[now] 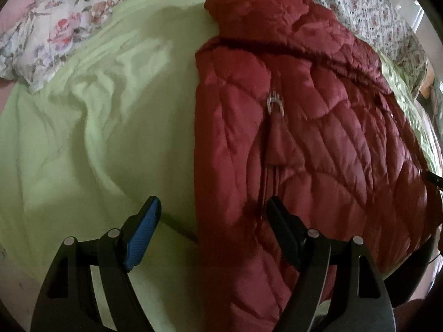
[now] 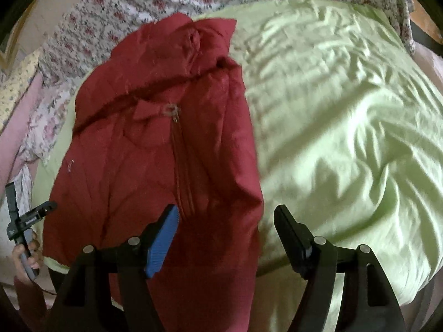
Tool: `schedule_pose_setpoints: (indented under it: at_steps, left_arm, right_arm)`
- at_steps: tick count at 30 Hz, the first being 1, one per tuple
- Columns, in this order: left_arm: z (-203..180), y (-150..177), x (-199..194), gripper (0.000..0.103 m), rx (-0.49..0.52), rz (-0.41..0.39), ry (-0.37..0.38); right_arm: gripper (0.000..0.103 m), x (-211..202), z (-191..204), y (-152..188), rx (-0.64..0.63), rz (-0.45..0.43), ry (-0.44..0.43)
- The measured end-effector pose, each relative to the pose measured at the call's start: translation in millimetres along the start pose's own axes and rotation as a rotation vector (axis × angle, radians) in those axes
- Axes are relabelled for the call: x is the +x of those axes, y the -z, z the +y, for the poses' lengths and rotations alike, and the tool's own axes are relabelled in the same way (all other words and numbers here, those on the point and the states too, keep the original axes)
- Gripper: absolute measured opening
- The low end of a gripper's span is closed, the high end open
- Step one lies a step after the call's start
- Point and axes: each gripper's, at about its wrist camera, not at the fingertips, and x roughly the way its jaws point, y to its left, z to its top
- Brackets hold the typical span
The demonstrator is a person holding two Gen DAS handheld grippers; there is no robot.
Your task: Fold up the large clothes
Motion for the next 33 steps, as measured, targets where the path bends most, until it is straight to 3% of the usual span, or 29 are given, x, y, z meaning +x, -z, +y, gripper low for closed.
schedule_pose_setpoints:
  at_steps: [7,17,19,20,24,27,33]
  left_arm:
    - [-1.9,18.8,-2.1,0.079,0.026,0.03,0.011]
    - [-19.1,40.6,-5.7,0.079,0.094,0.057,0.066]
    - [-24.9,44.3,-6.4,0.072,0.104,0.059,0.098]
    - [-25.2,45.4,-5.4,0.056,0.106,0.063,0.117]
    - [-26.5,47.5,-6.5,0.032,0.112,0.05,0.131]
    - [-20.8,43.7,-11.1,0.022,0.106,0.033,0.145]
    - [-23.8,32.9,-27.4,0.015,0.105,-0.037,0.152]
  right_arm:
    - [0.073,4.3,12.0,19.2,-0.048,0.057,-0.064]
    - [0.072,-5.1,21.0,36.6,-0.1,0.062,-0.107]
    - [0.07,-5.5,22.1,36.6,-0.106,0.056,-0.117]
    - [0.065,-5.7,22.3,36.7,-0.104,0.052,-0.124]
    - [0.049,-5.6,22.2,36.3,-0.099,0.042,-0.136]
    - [0.041,-9.0,22.0,37.0,-0.095,0.025,-0.151]
    - [0.031,-20.1,29.8,32.9,-0.103,-0.041,-0.183]
